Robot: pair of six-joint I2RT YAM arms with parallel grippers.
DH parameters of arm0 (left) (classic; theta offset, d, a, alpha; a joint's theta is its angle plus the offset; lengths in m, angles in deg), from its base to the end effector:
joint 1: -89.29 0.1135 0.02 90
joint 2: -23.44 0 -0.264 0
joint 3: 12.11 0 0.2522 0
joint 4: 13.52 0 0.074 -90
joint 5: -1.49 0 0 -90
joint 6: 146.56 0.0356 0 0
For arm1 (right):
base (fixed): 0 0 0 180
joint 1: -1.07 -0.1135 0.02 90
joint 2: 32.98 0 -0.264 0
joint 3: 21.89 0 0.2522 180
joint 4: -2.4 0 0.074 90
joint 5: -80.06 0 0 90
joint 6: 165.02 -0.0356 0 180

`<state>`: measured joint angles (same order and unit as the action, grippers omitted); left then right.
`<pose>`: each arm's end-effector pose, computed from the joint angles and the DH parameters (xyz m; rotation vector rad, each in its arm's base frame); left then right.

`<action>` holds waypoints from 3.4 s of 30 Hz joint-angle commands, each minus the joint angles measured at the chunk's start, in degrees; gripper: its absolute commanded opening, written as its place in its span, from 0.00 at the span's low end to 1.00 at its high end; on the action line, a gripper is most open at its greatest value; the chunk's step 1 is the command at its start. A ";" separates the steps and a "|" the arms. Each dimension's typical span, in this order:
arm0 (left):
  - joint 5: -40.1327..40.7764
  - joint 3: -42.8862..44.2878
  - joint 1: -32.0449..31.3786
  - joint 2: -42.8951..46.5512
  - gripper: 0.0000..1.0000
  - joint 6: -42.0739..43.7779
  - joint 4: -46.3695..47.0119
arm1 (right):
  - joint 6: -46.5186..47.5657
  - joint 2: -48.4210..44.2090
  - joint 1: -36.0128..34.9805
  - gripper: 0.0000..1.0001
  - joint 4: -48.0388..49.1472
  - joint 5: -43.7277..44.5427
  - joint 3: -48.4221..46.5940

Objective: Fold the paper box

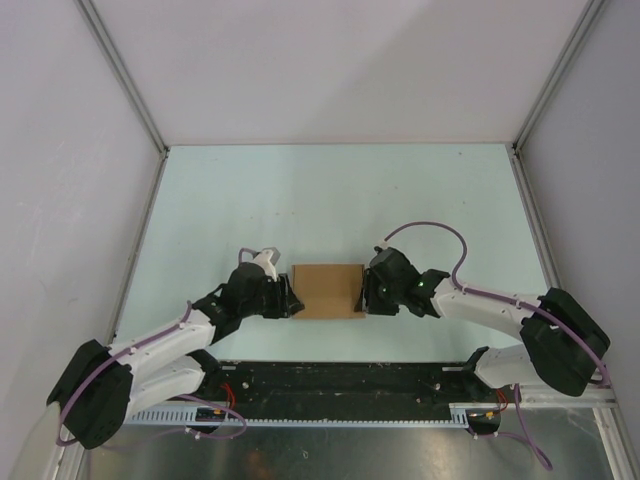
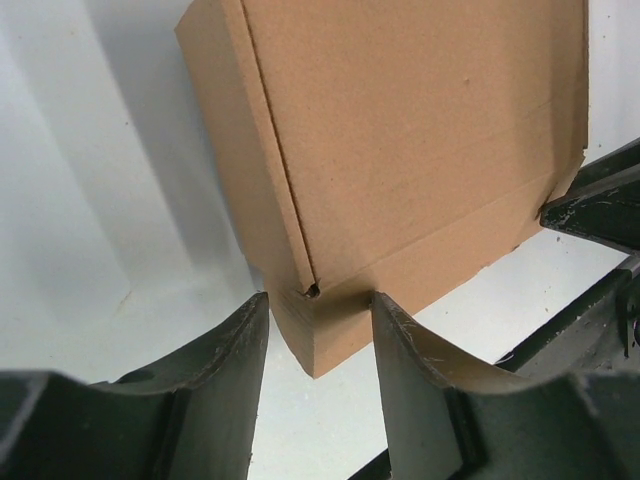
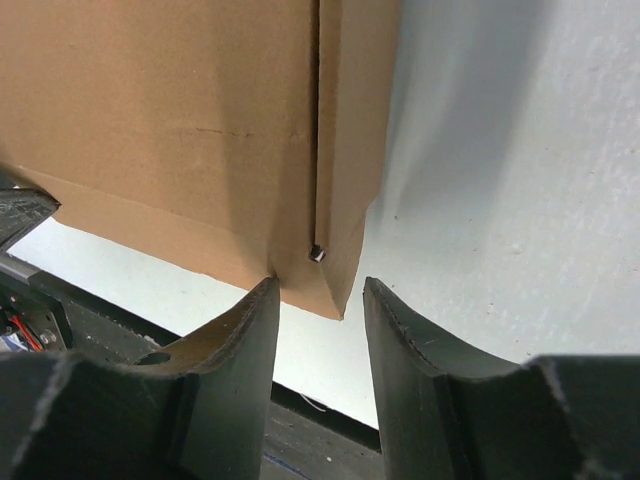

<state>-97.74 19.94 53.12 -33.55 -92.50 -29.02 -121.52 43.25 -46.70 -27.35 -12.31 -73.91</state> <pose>0.1483 -0.1155 0.1577 0.0946 2.4084 -0.8116 0.1680 0.1873 0.1779 -0.0474 2.6631 0.6725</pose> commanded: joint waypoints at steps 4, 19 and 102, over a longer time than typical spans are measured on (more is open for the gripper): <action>0.71 -0.18 -0.31 -0.31 0.50 1.31 1.39 | 1.24 1.56 -0.31 0.40 1.22 2.28 -0.15; 0.09 1.58 -0.40 2.58 0.49 1.31 0.42 | 2.64 -1.17 -0.40 0.38 2.01 2.28 -0.15; -13.70 32.17 0.48 -36.00 0.64 38.67 9.30 | 6.07 -28.41 1.45 0.56 8.78 -1.05 12.95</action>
<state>-107.21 53.03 53.02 -69.99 -56.99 -21.76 -114.46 14.37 -44.51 -22.78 -13.86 -60.91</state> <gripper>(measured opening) 0.636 0.559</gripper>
